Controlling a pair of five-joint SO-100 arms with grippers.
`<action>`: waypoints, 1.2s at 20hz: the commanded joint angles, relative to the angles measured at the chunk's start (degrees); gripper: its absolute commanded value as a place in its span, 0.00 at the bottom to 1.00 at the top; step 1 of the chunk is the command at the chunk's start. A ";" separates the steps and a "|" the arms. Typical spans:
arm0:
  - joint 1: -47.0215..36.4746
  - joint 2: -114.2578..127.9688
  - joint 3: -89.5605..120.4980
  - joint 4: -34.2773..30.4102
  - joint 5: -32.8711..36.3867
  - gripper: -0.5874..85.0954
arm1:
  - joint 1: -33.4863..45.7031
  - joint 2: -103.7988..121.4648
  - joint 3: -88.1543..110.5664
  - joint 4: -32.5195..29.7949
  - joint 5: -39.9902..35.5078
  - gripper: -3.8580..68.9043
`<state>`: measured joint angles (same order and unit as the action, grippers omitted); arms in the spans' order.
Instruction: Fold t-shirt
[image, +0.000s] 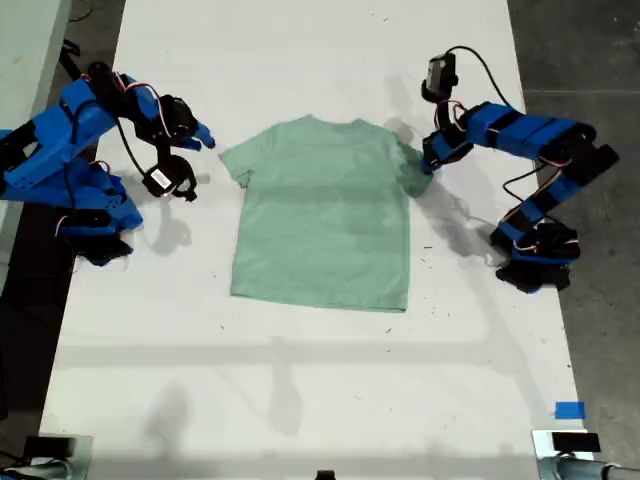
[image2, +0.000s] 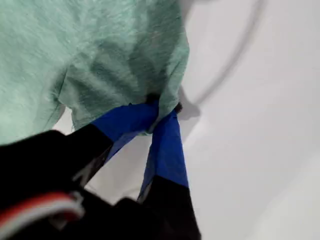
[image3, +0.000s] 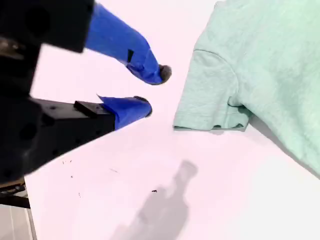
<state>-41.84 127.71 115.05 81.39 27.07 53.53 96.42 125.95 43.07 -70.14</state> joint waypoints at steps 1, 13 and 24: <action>-0.70 0.09 -1.67 -0.44 0.62 0.10 | -0.70 0.18 -4.04 3.08 0.53 0.05; -0.70 -0.62 -1.41 -0.79 0.79 0.10 | -8.53 4.31 -37.09 44.21 17.67 0.05; -0.70 -0.70 -0.70 -1.14 0.70 0.10 | -22.68 -29.27 -83.06 46.23 26.63 0.05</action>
<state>-41.84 127.09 115.14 81.39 27.60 32.08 67.76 49.48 89.65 -44.56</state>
